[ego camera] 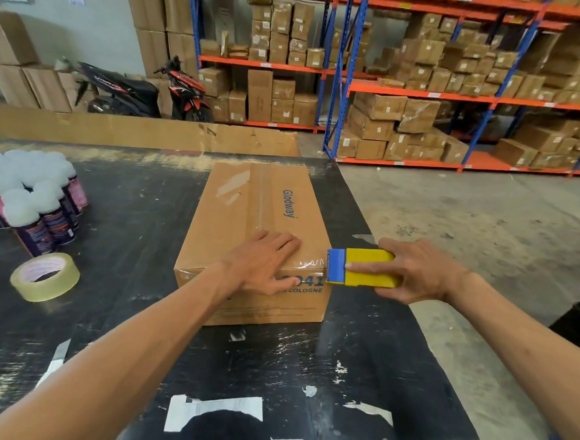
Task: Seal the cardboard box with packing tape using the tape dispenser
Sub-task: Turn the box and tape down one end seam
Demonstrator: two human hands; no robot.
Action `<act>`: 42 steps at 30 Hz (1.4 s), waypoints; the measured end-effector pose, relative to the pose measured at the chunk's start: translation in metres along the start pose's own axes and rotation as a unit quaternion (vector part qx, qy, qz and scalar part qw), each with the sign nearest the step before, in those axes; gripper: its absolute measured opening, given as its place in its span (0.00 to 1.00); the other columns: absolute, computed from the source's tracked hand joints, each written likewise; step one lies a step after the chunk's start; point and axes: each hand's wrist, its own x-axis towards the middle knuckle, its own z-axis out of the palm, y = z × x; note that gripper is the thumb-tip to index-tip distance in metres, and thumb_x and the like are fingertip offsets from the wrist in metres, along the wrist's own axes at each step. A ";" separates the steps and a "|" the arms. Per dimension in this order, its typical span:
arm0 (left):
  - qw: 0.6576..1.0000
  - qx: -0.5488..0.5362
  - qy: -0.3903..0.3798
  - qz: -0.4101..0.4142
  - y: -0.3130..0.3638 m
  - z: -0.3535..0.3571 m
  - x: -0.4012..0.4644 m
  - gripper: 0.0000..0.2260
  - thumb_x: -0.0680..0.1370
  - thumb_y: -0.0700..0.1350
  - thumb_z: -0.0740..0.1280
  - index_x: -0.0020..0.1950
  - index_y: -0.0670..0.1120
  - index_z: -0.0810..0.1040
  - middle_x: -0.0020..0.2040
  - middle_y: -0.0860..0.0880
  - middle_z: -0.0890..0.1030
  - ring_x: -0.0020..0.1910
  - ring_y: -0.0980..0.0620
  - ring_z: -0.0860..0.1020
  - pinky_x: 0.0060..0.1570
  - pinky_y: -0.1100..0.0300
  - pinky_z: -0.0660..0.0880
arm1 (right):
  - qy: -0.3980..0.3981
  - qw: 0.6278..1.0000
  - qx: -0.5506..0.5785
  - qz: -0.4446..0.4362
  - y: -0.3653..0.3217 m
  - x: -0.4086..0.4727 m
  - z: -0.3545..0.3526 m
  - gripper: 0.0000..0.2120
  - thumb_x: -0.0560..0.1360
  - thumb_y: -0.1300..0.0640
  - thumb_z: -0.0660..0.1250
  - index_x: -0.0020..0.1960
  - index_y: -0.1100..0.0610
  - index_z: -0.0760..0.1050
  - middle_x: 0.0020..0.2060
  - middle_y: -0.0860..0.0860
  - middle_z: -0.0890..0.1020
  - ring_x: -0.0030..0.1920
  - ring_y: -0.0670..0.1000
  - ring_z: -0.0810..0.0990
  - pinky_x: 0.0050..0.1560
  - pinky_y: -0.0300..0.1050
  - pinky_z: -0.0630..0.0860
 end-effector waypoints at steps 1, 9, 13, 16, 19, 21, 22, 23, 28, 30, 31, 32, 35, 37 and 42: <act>1.000 0.017 0.014 -0.001 0.005 -0.002 0.007 0.41 0.77 0.72 0.53 0.79 0.43 0.59 0.71 0.43 0.70 0.68 0.44 0.71 0.73 0.45 0.61 | 0.004 1.000 -0.005 -0.002 0.000 0.001 -0.001 0.28 0.70 0.40 0.64 0.71 0.37 0.69 0.42 0.52 0.72 0.31 0.46 0.63 0.23 0.41 0.64; 0.997 -0.015 -0.071 -0.014 0.015 0.013 0.025 0.45 0.73 0.75 0.45 0.82 0.49 0.44 0.82 0.44 0.45 0.81 0.44 0.46 0.78 0.42 0.46 | 0.011 1.000 -0.009 -0.005 0.003 0.001 0.003 0.28 0.71 0.39 0.64 0.71 0.37 0.70 0.43 0.52 0.74 0.31 0.48 0.69 0.24 0.42 0.65; 0.997 -0.024 -0.075 -0.016 0.012 0.012 0.026 0.46 0.72 0.76 0.47 0.82 0.50 0.45 0.83 0.46 0.46 0.81 0.45 0.46 0.78 0.43 0.46 | 0.025 1.000 0.007 0.001 0.008 -0.008 0.002 0.27 0.73 0.36 0.66 0.71 0.38 0.73 0.46 0.48 0.69 0.33 0.46 0.65 0.26 0.40 0.66; 0.997 -0.028 -0.071 -0.016 0.013 0.011 0.026 0.48 0.70 0.78 0.43 0.82 0.51 0.45 0.83 0.46 0.46 0.81 0.46 0.46 0.78 0.44 0.46 | 0.048 0.999 0.021 0.002 0.014 -0.020 -0.004 0.26 0.73 0.34 0.65 0.70 0.37 0.72 0.44 0.48 0.68 0.30 0.47 0.64 0.27 0.39 0.62; 0.997 -0.041 -0.068 -0.019 0.013 0.009 0.026 0.48 0.70 0.79 0.43 0.82 0.51 0.45 0.83 0.47 0.47 0.81 0.47 0.46 0.78 0.44 0.45 | 0.038 0.999 -0.001 -0.014 0.016 -0.019 -0.007 0.24 0.73 0.35 0.64 0.67 0.39 0.77 0.48 0.47 0.67 0.28 0.50 0.71 0.27 0.37 0.60; 0.996 -0.050 -0.066 -0.024 0.016 0.009 0.025 0.44 0.74 0.77 0.44 0.82 0.52 0.46 0.83 0.48 0.47 0.81 0.48 0.46 0.78 0.44 0.45 | 0.033 0.999 -0.011 -0.016 0.014 -0.016 -0.009 0.24 0.73 0.35 0.62 0.66 0.41 0.78 0.50 0.47 0.66 0.30 0.49 0.73 0.29 0.36 0.59; 0.996 -0.053 -0.064 -0.029 0.017 0.009 0.025 0.41 0.76 0.74 0.44 0.82 0.52 0.46 0.83 0.48 0.48 0.81 0.48 0.47 0.78 0.45 0.45 | 0.033 0.999 -0.012 -0.012 0.013 -0.015 -0.008 0.25 0.73 0.35 0.61 0.66 0.42 0.78 0.50 0.47 0.66 0.30 0.49 0.74 0.28 0.36 0.59; 0.996 -0.055 -0.062 -0.034 0.017 0.009 0.025 0.37 0.78 0.72 0.43 0.82 0.52 0.47 0.83 0.48 0.49 0.81 0.49 0.47 0.78 0.45 0.45 | 0.034 0.999 -0.010 -0.007 0.013 -0.016 -0.006 0.25 0.73 0.35 0.62 0.66 0.41 0.78 0.50 0.47 0.66 0.30 0.49 0.74 0.28 0.36 0.60; 0.997 -0.043 -0.063 -0.032 0.018 0.008 0.026 0.35 0.80 0.68 0.41 0.82 0.51 0.47 0.83 0.48 0.50 0.81 0.48 0.48 0.78 0.46 0.46 | 0.005 1.000 -0.012 0.024 0.011 -0.018 0.004 0.25 0.73 0.36 0.64 0.69 0.39 0.75 0.48 0.47 0.64 0.30 0.48 0.72 0.30 0.37 0.59; 0.997 -0.037 -0.068 -0.028 0.015 0.008 0.025 0.34 0.80 0.68 0.42 0.82 0.52 0.47 0.83 0.48 0.49 0.81 0.48 0.48 0.79 0.47 0.45 | 0.027 0.999 -0.005 0.026 0.016 -0.025 0.004 0.26 0.73 0.37 0.68 0.70 0.39 0.73 0.46 0.47 0.65 0.32 0.47 0.65 0.30 0.38 0.61; 0.997 -0.035 -0.070 -0.027 0.014 0.008 0.025 0.34 0.80 0.68 0.42 0.82 0.52 0.47 0.83 0.48 0.48 0.81 0.48 0.47 0.79 0.47 0.45 | 0.037 0.999 -0.001 0.027 0.018 -0.030 0.004 0.26 0.73 0.38 0.69 0.70 0.38 0.73 0.45 0.48 0.66 0.33 0.46 0.61 0.30 0.38 0.61; 0.997 -0.033 -0.071 -0.026 0.013 0.008 0.025 0.34 0.81 0.67 0.43 0.82 0.52 0.46 0.83 0.48 0.48 0.81 0.48 0.47 0.79 0.48 0.44 | 0.040 0.999 0.004 0.028 0.019 -0.033 0.004 0.27 0.72 0.38 0.70 0.70 0.38 0.73 0.44 0.48 0.67 0.34 0.46 0.58 0.30 0.39 0.62; 0.997 -0.033 -0.069 -0.025 0.014 0.009 0.025 0.34 0.80 0.68 0.43 0.82 0.52 0.46 0.83 0.48 0.48 0.81 0.48 0.47 0.79 0.48 0.44 | 0.028 0.999 0.023 0.026 0.017 -0.037 0.005 0.26 0.73 0.36 0.69 0.70 0.38 0.73 0.42 0.47 0.67 0.36 0.44 0.57 0.30 0.39 0.61; 0.997 -0.030 -0.063 -0.027 0.012 0.009 0.024 0.34 0.80 0.68 0.43 0.82 0.52 0.47 0.83 0.48 0.49 0.81 0.48 0.48 0.79 0.49 0.44 | 0.020 0.999 0.033 0.024 0.020 -0.045 0.001 0.24 0.74 0.35 0.65 0.69 0.37 0.73 0.40 0.46 0.64 0.34 0.44 0.57 0.30 0.39 0.60; 0.997 -0.032 -0.063 -0.022 0.005 0.011 0.021 0.34 0.81 0.68 0.43 0.82 0.52 0.47 0.83 0.49 0.49 0.81 0.48 0.48 0.79 0.48 0.44 | 0.010 0.999 0.023 0.038 0.037 -0.069 -0.016 0.24 0.74 0.34 0.63 0.69 0.34 0.72 0.38 0.46 0.66 0.28 0.46 0.61 0.28 0.38 0.60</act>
